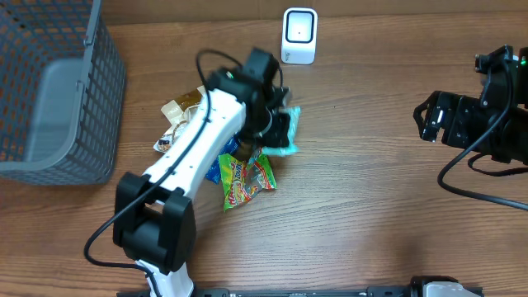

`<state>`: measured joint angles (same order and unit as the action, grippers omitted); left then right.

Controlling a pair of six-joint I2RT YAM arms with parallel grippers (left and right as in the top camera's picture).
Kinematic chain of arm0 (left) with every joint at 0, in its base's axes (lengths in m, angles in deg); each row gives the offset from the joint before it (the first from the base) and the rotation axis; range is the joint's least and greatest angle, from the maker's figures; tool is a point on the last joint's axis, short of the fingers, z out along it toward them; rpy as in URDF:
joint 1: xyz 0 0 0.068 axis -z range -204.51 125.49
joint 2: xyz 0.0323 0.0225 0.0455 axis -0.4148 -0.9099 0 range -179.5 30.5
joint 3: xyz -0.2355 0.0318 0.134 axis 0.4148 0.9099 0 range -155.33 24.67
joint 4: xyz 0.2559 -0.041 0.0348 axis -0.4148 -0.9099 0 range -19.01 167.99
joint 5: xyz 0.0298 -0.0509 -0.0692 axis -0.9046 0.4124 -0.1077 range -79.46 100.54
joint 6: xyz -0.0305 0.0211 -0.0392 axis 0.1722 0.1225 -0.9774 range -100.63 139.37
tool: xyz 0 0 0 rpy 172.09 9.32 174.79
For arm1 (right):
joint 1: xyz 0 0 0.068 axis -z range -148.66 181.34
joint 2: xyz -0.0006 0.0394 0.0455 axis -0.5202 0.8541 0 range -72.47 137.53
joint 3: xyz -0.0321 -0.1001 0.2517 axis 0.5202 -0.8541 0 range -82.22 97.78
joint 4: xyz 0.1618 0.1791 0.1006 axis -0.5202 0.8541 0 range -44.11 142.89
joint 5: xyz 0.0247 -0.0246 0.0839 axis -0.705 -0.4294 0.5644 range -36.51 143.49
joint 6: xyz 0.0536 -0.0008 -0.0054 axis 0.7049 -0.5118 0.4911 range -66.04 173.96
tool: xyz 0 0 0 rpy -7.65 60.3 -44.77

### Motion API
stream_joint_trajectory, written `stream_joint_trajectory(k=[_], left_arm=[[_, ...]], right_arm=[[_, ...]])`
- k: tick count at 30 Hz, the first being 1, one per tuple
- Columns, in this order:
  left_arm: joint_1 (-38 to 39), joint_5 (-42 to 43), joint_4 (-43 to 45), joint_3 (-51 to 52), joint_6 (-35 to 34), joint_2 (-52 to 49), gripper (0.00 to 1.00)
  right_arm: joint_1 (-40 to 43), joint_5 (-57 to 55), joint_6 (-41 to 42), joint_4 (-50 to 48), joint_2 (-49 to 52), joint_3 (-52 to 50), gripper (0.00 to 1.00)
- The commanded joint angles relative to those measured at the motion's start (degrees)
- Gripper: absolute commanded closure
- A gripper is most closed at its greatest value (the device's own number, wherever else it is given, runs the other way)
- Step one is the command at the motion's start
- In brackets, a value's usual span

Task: Scan the item barcode
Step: 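Lift the mint-green pack out and set it right of the green bag, then move the right gripper down toward the mint-green pack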

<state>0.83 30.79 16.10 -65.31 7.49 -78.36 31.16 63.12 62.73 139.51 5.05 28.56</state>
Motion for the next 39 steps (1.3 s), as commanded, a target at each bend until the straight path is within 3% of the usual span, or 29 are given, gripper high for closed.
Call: stream_joint_trajectory(k=[1, 6, 9, 11, 15, 17, 22, 27, 35, 39], left_arm=[[1.60, 3.82, 5.75, 7.56, -3.78, 0.87, 0.96], [2.91, 3.82, 14.80, 15.47, -7.10, 0.87, 0.96], [3.19, 3.82, 16.31, 16.61, -8.81, 0.87, 0.89], [3.21, 3.87, 16.31, 16.61, -8.81, 0.87, 0.80], [3.17, 4.94, 16.28, 16.61, -8.74, 0.87, 0.47], [3.19, 5.35, 16.28, 16.59, -8.72, 0.87, 0.43], [2.25, 5.31, 14.62, 13.79, -7.48, 0.90, 0.41], [-2.32, 3.04, 4.87, 2.69, -4.83, 0.90, 0.43], [-14.53, 1.88, -6.71, -18.93, -3.32, 0.90, 0.43], [-18.45, 1.84, -9.86, -26.67, -1.77, 0.90, 0.35]], right_arm=[[-0.07, -0.61, 0.24, -0.48, -0.26, 0.61, 0.05], [-0.07, -0.59, 0.26, -0.50, -0.04, 0.61, 0.04], [-0.07, -0.59, 0.24, -0.50, 0.07, 0.61, 0.04], [-0.07, -0.59, 0.28, -0.59, 0.28, 0.61, 0.04], [-0.07, -0.57, 1.77, -0.98, 1.03, 0.59, 0.05], [-0.07, -0.28, 1.75, -0.79, 1.66, 0.59, 0.05], [-0.09, 2.16, 1.73, 0.31, 4.22, 0.57, 0.04], [-0.09, 3.58, 1.01, 1.81, 7.63, 0.55, 0.04], [-0.20, 14.69, -12.37, 0.31, 12.33, -3.56, 0.02], [-0.92, 18.60, -17.81, -4.61, 13.27, -10.10, 0.02]])
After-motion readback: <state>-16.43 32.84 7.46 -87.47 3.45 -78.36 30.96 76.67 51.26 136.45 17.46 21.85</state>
